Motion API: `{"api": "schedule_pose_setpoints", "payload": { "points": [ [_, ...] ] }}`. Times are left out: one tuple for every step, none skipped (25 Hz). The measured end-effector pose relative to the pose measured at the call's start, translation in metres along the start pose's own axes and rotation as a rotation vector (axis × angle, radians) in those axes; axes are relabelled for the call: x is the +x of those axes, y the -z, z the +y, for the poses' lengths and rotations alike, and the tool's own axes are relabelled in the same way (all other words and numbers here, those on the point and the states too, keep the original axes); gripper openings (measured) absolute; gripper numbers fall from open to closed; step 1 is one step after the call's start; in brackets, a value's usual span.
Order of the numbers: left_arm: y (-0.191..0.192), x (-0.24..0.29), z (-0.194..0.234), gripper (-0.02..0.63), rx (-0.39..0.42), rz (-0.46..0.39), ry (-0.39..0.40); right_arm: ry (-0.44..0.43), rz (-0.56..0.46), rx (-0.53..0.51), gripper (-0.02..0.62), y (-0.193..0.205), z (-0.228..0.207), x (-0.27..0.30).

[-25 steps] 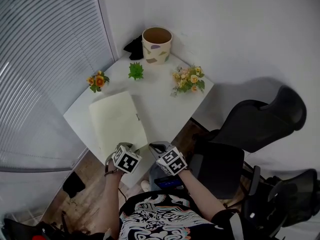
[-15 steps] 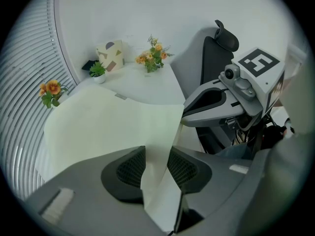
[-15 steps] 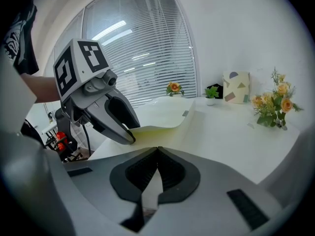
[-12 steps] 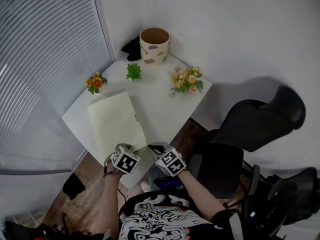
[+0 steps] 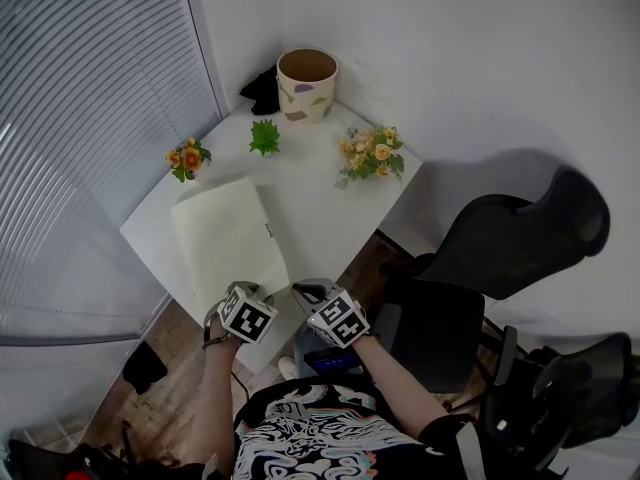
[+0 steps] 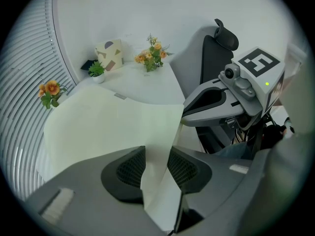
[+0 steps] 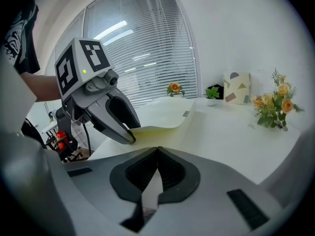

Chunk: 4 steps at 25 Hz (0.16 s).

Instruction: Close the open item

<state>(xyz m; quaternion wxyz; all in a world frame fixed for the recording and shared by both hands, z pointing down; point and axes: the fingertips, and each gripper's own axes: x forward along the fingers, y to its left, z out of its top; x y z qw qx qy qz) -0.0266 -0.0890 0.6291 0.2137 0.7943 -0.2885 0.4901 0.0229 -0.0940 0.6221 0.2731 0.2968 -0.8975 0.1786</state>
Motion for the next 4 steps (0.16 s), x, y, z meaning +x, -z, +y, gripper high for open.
{"api": "schedule_pose_setpoints", "payload": {
  "points": [
    [0.0000,0.0003,0.0001,0.133,0.000,0.001,-0.001,0.001,-0.001,0.001,0.003,0.0001,-0.0001,-0.0001],
    [-0.0003,0.0007,0.0006,0.133,0.001,0.001,-0.001,0.001,-0.002,0.000,0.003,0.0001,-0.0005,0.0000],
    [-0.0008,0.0011,0.0011,0.133,0.002,0.000,-0.003,0.001,-0.004,-0.001,0.003,0.0001,-0.0011,0.0003],
    [-0.0013,0.0015,0.0018,0.133,0.003,0.000,-0.004,0.001,-0.005,-0.003,0.003,-0.0001,-0.0018,0.0006]
  ]
}}
